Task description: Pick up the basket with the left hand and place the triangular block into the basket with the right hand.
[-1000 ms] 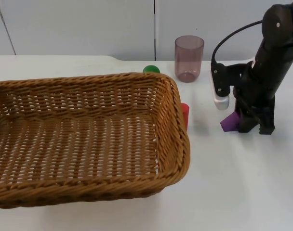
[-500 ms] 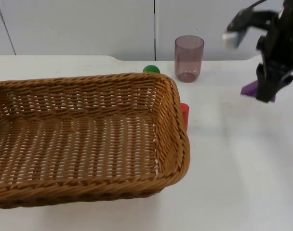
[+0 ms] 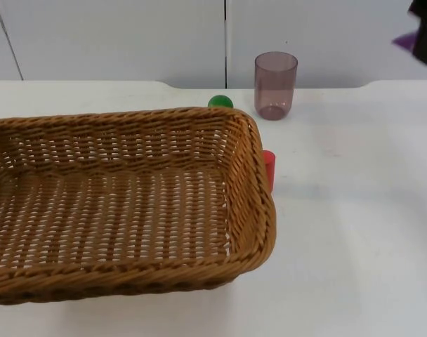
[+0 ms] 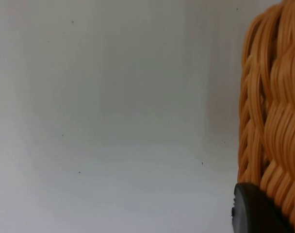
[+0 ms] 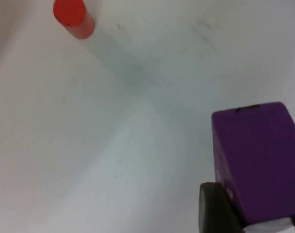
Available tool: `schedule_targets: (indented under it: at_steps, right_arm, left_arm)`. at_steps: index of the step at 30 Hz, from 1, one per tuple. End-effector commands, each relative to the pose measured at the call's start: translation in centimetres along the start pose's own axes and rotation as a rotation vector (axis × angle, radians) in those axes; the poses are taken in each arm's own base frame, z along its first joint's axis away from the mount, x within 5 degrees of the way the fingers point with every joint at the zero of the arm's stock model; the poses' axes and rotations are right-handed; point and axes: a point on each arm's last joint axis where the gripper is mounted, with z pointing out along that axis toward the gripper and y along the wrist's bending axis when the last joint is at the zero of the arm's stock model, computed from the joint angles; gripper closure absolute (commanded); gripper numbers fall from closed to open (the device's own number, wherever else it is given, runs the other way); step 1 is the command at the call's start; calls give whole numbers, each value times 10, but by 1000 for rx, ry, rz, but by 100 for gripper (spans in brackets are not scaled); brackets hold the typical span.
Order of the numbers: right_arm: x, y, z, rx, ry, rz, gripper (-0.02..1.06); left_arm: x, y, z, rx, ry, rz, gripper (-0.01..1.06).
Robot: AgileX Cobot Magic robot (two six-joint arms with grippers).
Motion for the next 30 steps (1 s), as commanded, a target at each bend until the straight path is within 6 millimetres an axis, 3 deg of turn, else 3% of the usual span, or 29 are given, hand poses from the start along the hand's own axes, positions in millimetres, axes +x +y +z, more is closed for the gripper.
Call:
schedule_targets:
  at_steps: [1, 4, 11, 15, 16, 21, 22, 25, 27, 30]
  right_arm:
    - [5, 3, -19, 5, -33, 8, 105]
    - [8, 5, -33, 7, -53, 8, 105]
    - [5, 23, -36, -155, -80, 27, 105]
    - [-4, 59, -38, -219, -104, -73, 105]
    - [-4, 59, -38, -219, -104, -73, 105]
    - [-18, 130, -45, -269, -190, -258, 105]
    - [-18, 130, -45, -269, -190, -258, 105]
    - [-22, 168, -50, -299, -262, -344, 105]
    - [-22, 173, -50, -304, -267, -354, 105]
    - [-25, 196, -40, -325, -269, -399, 105]
  left_arm:
    - [0, -2, -3, 13, -18, -7, 105]
    - [0, -2, -3, 13, -18, -7, 105]
    - [0, -2, -3, 13, -18, -7, 105]
    - [0, -2, -3, 13, -18, -7, 105]
    - [0, -2, -3, 13, -18, -7, 105]
    - [0, -2, -3, 13, -18, -7, 105]
    - [0, -2, -3, 13, -18, -7, 105]
    - [0, -2, -3, 13, -18, -7, 105]
    - [0, -2, -3, 13, -18, -7, 105]
    - [0, -2, -3, 13, -18, -7, 105]
